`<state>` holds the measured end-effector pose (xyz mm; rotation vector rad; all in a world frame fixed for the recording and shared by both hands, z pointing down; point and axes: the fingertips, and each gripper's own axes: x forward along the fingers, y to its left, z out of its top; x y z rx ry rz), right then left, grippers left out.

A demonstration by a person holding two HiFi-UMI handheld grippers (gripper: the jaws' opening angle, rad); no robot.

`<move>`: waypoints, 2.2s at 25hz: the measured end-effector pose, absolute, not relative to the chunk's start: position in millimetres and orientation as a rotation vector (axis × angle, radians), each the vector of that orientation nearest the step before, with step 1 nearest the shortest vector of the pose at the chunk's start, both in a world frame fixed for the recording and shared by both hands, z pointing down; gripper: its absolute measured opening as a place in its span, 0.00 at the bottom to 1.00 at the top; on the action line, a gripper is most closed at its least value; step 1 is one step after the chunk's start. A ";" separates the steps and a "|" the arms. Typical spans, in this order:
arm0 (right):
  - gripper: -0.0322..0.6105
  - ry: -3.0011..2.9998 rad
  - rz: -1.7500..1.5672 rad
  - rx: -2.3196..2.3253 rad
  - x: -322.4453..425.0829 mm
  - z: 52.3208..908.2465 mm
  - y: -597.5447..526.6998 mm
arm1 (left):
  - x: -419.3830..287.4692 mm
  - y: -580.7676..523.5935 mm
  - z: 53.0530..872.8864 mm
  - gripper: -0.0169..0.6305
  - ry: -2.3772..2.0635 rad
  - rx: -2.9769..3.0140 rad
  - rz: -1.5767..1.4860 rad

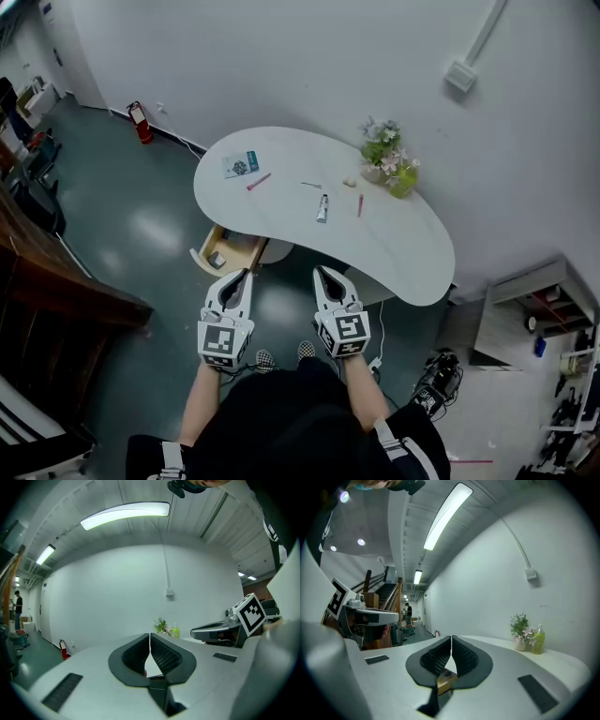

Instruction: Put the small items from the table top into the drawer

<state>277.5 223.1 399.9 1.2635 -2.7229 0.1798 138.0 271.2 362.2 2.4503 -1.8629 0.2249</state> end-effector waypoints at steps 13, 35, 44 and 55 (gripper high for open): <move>0.10 -2.636 0.171 1.341 266.2 413.4 198.7 | 128.2 240.7 368.9 0.06 -1.754 2.533 0.162; 0.10 -2.520 0.284 1.348 273.0 480.2 -49.5 | 139.6 -6.5 440.6 0.06 -1.610 2.469 0.281; 0.10 -2.419 0.411 1.349 283.2 540.2 -96.4 | 156.0 -61.1 502.3 0.06 -1.475 2.422 0.375; 0.10 -2.345 0.548 1.309 292.0 607.4 -111.7 | 173.8 -87.3 562.2 0.06 -1.379 2.360 0.460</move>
